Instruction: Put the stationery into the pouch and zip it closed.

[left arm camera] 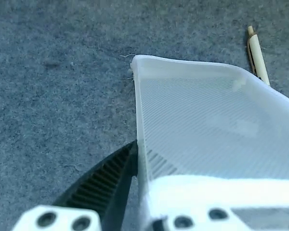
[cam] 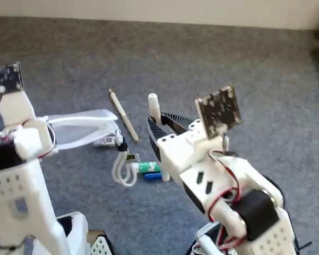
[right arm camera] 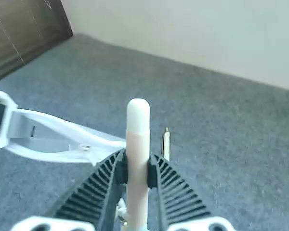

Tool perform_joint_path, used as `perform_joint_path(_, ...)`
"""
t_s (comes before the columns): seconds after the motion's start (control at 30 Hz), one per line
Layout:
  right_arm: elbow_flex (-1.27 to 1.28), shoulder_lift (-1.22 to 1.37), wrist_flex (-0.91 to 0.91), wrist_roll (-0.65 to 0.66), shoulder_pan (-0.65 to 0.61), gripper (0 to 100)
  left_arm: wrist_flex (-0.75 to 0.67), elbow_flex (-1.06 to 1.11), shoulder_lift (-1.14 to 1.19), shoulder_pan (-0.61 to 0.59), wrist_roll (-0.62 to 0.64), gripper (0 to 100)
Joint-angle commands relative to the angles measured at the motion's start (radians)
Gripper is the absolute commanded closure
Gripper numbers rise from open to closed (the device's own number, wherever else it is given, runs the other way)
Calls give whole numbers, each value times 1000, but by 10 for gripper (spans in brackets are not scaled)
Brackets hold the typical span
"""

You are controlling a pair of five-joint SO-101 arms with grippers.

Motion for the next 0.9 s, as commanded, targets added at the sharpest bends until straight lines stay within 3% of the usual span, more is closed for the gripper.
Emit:
perform_joint_path(0.0,-12,-59,-16,-6,-10,992,29,-119,119,22,23,995)
perform_joint_path(0.23,-8,-99,-173,-5,-18,992,31,-122,147,22,57,995)
perform_joint_path(0.57,-4,-104,-441,-8,-294,993,38,-120,151,18,58,995)
perform_joint_path(0.87,30,-96,-654,-3,-375,993,38,-122,151,18,58,995)
